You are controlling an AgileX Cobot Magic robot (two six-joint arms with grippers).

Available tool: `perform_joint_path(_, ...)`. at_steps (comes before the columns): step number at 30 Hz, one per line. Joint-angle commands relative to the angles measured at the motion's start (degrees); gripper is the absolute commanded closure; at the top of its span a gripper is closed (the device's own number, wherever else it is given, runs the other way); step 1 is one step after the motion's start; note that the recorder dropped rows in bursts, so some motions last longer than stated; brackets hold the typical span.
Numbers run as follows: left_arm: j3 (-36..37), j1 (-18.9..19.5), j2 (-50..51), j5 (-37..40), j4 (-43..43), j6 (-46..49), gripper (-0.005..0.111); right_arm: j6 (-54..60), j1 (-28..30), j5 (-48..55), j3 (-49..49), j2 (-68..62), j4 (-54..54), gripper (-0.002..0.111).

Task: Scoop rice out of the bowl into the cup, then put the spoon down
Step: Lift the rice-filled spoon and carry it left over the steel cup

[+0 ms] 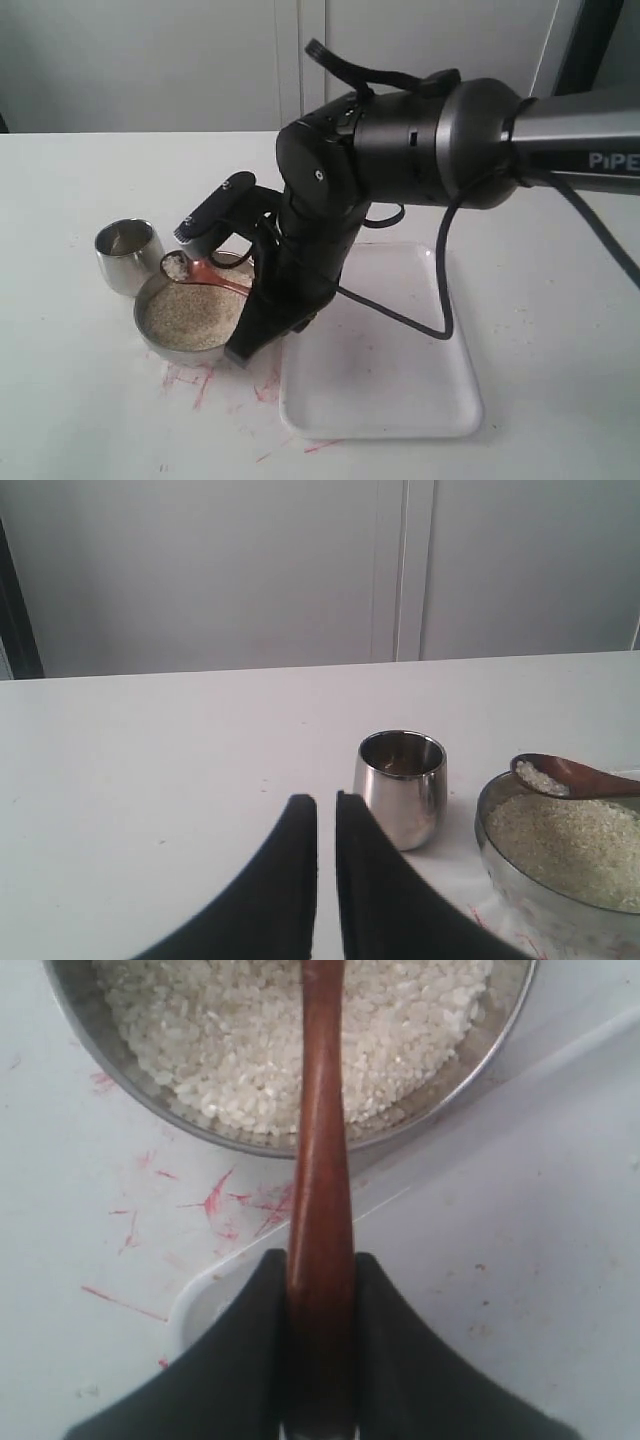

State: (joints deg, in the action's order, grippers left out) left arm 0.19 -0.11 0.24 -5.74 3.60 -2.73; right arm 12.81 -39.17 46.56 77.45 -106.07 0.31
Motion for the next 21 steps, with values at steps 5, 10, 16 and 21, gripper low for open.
perform_joint_path(5, -0.2, -0.1, -0.2, -0.3, 0.2, -0.1, 0.092, -0.1, 0.4, -3.4, -0.2, 1.0, 0.2, 0.108)
perform_joint_path(10, -0.2, -0.1, -0.2, -0.3, 0.2, -0.1, 0.092, -0.1, 0.4, -4.9, -0.2, 1.0, 0.2, 0.108)
perform_joint_path(16, -0.2, -0.1, -0.2, -0.3, 0.2, -0.1, 0.092, -0.1, 0.4, -5.2, 2.2, 0.6, 0.2, 0.108)
perform_joint_path(21, -0.2, -0.1, -0.2, -0.3, 0.2, -0.1, 0.092, -0.1, 0.4, -4.1, 5.6, -0.3, 0.2, 0.108)
